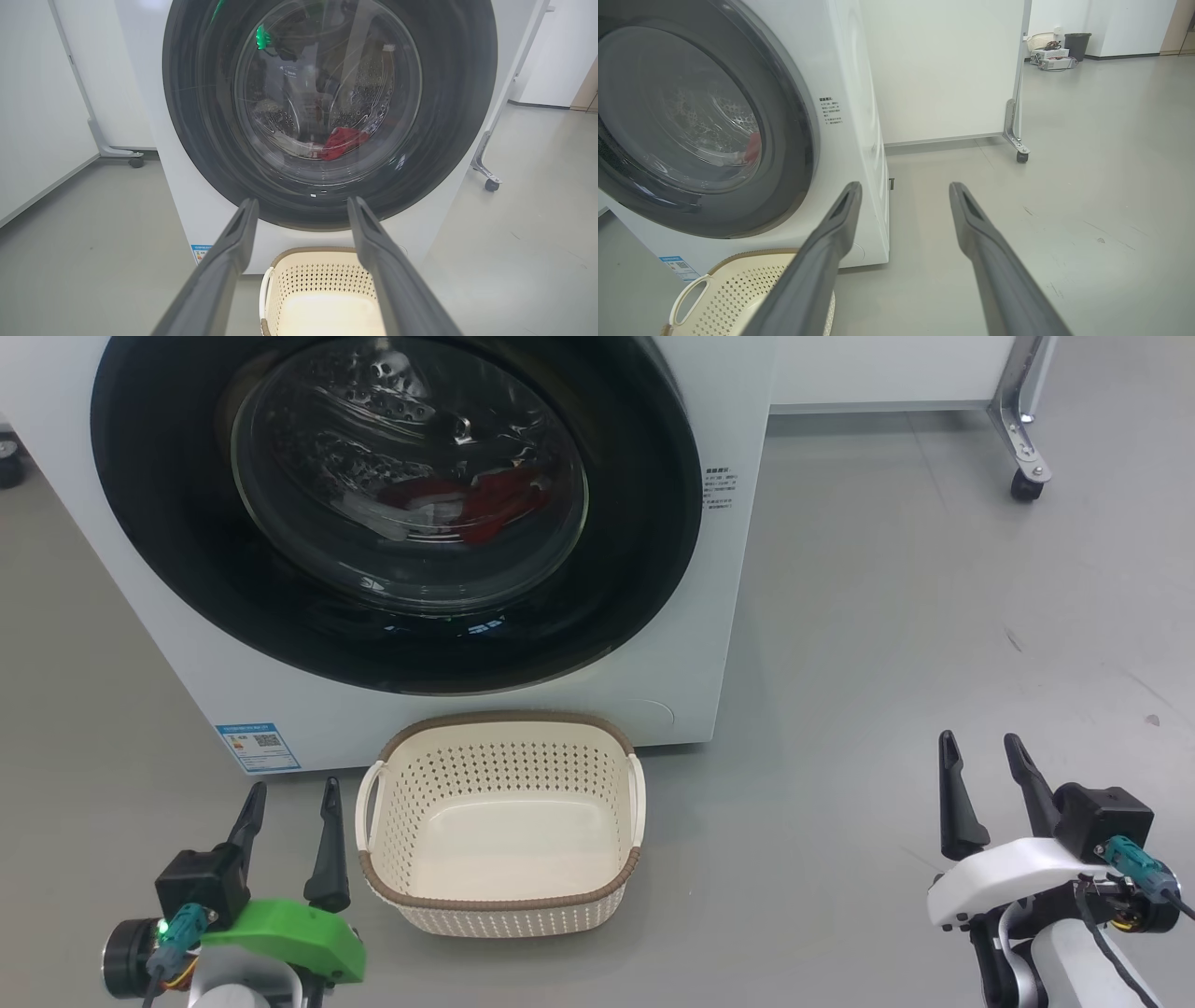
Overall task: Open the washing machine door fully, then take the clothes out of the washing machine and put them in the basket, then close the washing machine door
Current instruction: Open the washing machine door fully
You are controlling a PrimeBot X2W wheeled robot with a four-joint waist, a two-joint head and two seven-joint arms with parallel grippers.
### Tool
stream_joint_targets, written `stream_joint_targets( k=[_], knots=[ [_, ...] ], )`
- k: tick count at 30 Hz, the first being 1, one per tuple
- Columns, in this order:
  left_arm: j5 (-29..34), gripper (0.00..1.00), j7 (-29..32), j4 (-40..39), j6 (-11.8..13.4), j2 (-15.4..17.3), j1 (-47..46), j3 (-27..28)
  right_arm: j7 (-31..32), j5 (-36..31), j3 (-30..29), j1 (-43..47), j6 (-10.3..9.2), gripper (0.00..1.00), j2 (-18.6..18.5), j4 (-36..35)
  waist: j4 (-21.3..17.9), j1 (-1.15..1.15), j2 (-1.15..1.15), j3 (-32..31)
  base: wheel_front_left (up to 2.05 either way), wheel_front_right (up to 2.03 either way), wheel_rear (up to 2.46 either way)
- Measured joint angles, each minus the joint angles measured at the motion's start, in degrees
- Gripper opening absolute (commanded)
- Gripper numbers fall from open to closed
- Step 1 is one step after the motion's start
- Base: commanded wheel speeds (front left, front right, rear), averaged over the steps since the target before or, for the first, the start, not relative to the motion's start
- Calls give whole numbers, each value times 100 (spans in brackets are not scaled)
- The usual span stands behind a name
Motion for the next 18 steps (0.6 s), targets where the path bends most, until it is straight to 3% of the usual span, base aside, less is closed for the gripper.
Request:
stream_joint_targets(
  k=[1, 13, 18],
  knots=[
    [1, 100, 0, 5, -3, -5, 0, 4, 0, 0, -10, 0, 0, 0, 5, 0, 0, 0, 0, 1, 0, 0, 0],
    [70, 100, 0, 38, -74, -33, -2, 59, 0, 23, -163, 3, 138, 0, 116, 12, 16, 0, 0, 13, 0, 0, 0],
    [99, 100, 0, 54, -98, -49, -3, 77, 0, 327, -332, 3, 245, 0, 235, 48, 21, 0, 0, 22, 0, 0, 0]
  ],
)
